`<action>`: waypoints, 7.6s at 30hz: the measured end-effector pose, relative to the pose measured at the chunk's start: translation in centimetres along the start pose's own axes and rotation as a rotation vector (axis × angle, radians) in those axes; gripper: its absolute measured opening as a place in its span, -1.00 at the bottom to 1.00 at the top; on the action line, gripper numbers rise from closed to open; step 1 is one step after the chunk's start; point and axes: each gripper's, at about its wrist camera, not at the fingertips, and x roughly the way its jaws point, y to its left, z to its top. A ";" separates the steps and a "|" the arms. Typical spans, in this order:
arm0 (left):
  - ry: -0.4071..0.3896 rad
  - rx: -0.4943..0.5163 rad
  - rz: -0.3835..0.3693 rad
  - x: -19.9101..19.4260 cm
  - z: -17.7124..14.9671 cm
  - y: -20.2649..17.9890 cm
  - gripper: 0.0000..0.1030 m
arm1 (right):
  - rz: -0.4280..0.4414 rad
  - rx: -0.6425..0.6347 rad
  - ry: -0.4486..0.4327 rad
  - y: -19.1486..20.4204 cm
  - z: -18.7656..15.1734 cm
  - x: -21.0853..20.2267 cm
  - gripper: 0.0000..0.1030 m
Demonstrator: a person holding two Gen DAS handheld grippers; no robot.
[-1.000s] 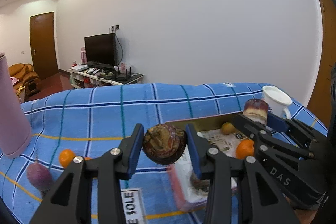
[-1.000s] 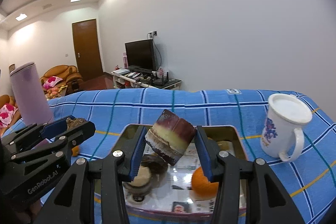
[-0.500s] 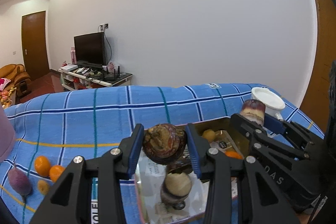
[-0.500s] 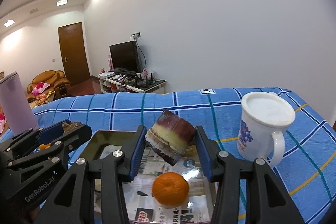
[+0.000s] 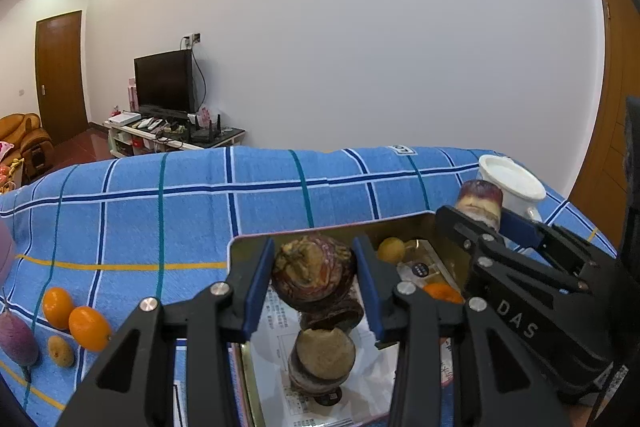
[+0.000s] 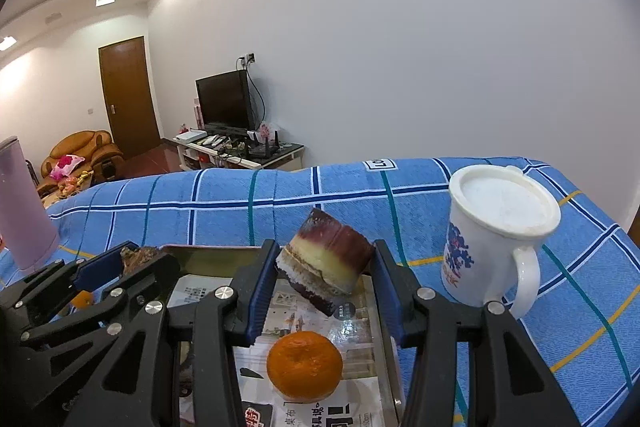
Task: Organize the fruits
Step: 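Lower the taro slice and mangosteen into the tin with both tools, then open both tools to drop the taro slice and mangosteen into the tin, then withdraw both tools from the tin toward the fruits on the bedspread, then grasp a mandarin orange with the right tool while the left grasps the purple radish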
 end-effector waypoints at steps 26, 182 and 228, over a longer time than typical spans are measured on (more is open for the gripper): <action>0.050 0.019 0.035 2.1 -0.7 -1.0 -0.19 | 0.034 0.027 0.154 -0.2 -1.0 4.3 -0.05; 0.068 -0.269 0.502 -7.9 -3.8 27.2 1.00 | 0.184 -0.082 -0.029 21.5 -3.0 0.0 0.51; 0.336 -0.139 0.287 -3.5 -6.3 25.2 0.42 | 0.347 -0.025 0.370 23.5 -4.8 6.6 -0.17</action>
